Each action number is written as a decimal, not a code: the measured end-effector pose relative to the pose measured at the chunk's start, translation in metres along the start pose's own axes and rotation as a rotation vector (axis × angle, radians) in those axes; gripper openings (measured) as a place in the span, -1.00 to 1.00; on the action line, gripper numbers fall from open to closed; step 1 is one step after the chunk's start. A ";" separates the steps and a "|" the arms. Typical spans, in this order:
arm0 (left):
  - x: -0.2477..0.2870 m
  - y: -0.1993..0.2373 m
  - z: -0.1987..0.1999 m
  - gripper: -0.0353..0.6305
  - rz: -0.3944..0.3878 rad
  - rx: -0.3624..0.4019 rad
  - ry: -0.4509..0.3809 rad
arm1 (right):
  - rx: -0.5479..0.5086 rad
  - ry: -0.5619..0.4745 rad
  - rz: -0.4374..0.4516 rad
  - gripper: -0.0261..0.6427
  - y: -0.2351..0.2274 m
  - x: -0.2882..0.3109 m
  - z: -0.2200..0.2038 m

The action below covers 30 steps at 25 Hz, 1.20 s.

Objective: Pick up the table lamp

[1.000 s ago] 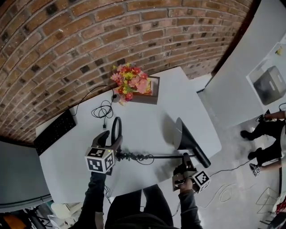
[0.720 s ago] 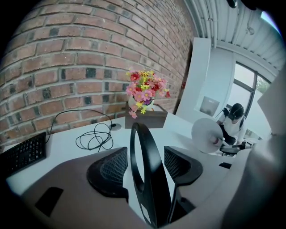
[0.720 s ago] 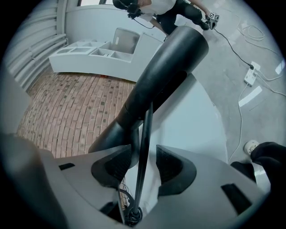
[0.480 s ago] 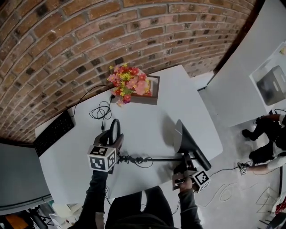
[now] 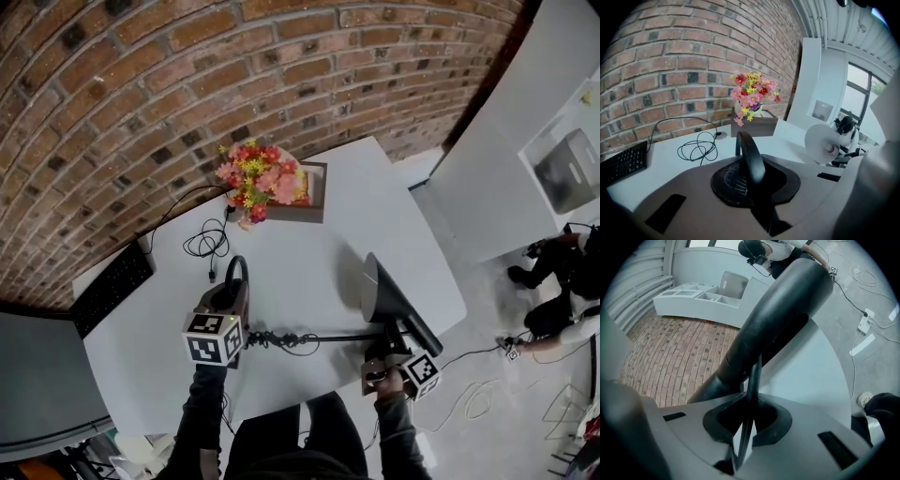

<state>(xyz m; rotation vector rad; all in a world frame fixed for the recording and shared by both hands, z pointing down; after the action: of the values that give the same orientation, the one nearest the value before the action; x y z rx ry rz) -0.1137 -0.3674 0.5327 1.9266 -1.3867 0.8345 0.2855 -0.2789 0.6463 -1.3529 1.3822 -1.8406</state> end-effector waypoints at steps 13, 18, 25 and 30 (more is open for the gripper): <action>-0.001 -0.001 -0.005 -0.87 -0.023 -0.036 -0.015 | -0.015 -0.018 -0.012 -0.86 -0.001 -0.003 -0.002; -0.001 -0.002 -0.006 -0.88 -0.026 -0.031 -0.018 | -0.014 -0.024 -0.022 -0.86 -0.005 -0.007 -0.005; -0.005 -0.003 -0.010 -0.88 -0.035 -0.027 -0.018 | -0.035 -0.036 -0.029 -0.86 -0.002 -0.016 -0.009; -0.012 0.002 -0.018 -0.88 -0.043 -0.053 -0.023 | -0.115 -0.038 0.010 -0.86 0.012 -0.018 -0.008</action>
<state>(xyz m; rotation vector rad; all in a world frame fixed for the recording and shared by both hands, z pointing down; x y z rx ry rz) -0.1213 -0.3478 0.5347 1.9248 -1.3621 0.7501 0.2830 -0.2652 0.6279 -1.4263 1.4921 -1.7435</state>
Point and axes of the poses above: the fingertips, and each gripper's own axes: x forward along the fingers, y to its left, z out of its top, the point moved 9 cm from there along -x, backward along the fingers, and after that the axes turned 13 degrees about y, right-handed, at the moved point
